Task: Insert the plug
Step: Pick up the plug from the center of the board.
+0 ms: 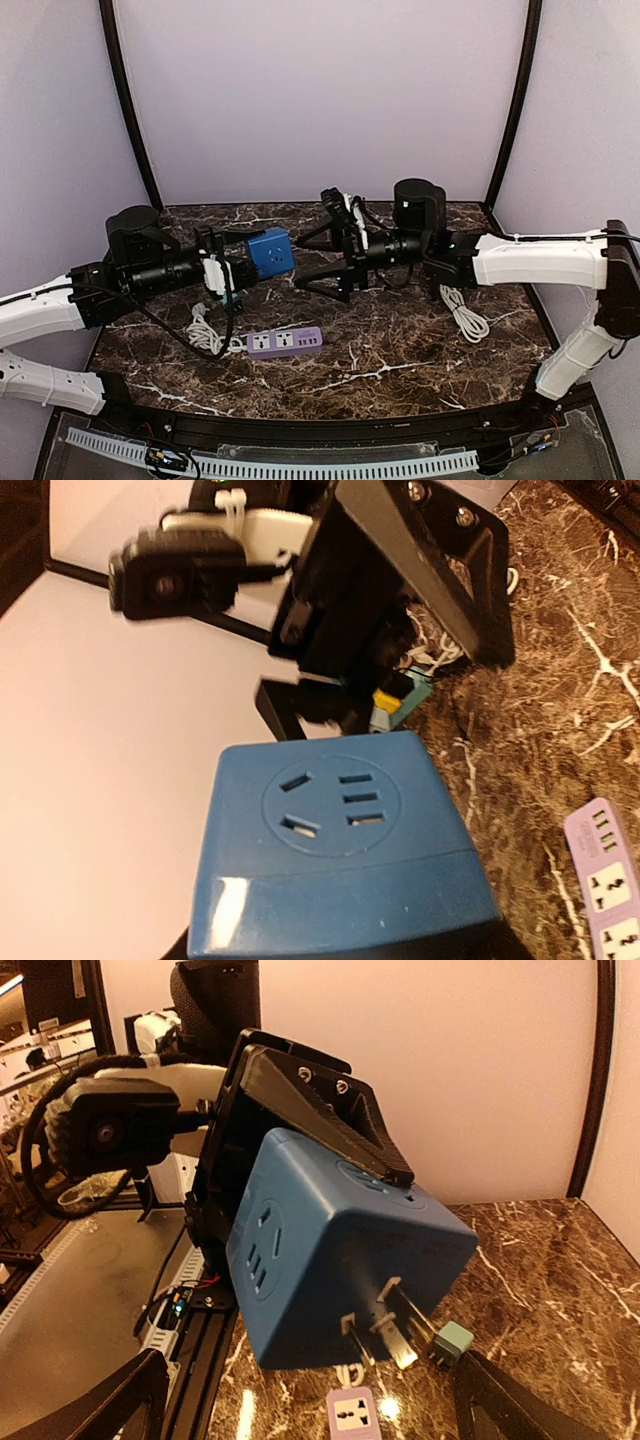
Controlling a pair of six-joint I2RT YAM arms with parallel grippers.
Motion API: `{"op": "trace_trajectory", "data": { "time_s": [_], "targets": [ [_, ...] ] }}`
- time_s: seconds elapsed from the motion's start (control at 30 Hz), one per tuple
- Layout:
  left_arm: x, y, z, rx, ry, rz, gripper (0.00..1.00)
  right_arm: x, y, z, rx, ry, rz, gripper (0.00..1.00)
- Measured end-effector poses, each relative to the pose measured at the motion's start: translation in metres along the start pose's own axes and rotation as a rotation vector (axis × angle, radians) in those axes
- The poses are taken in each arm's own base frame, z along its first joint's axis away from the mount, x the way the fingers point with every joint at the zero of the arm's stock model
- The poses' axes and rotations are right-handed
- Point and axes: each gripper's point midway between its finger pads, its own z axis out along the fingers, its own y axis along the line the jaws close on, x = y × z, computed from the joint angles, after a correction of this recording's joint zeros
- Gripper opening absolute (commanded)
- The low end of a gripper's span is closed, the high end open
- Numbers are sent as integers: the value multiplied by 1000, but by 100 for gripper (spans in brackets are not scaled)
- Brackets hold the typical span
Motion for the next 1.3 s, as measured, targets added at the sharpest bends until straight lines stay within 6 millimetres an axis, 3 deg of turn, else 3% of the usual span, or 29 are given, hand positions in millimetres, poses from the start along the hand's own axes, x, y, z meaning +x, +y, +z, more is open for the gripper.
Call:
{"op": "trace_trajectory", "data": {
  "time_s": [0.13, 0.27, 0.37, 0.47, 0.77, 0.97, 1.17, 1.3],
  "targets": [
    [7, -19, -10, 142, 77, -169, 1, -3, 4, -24, 91, 57, -82, 99],
    [23, -61, -18, 331, 198, -331, 1, 14, 3, -40, 169, 127, -115, 99],
    [33, -91, -26, 464, 295, -430, 1, 24, -5, -43, 216, 161, -131, 98],
    [36, -104, -30, 545, 359, -505, 1, 27, -9, -37, 228, 159, -174, 98],
    [29, -90, -25, 539, 390, -616, 1, 55, 10, 18, 68, 114, -310, 99],
    [29, -89, -25, 529, 396, -650, 1, 59, 16, 41, 36, 49, -390, 99],
    [28, -88, -25, 524, 398, -663, 1, 68, -2, 62, 73, 79, -404, 96],
    [28, -85, -26, 515, 394, -655, 1, 66, -3, 63, 70, 80, -418, 98]
  ]
}}
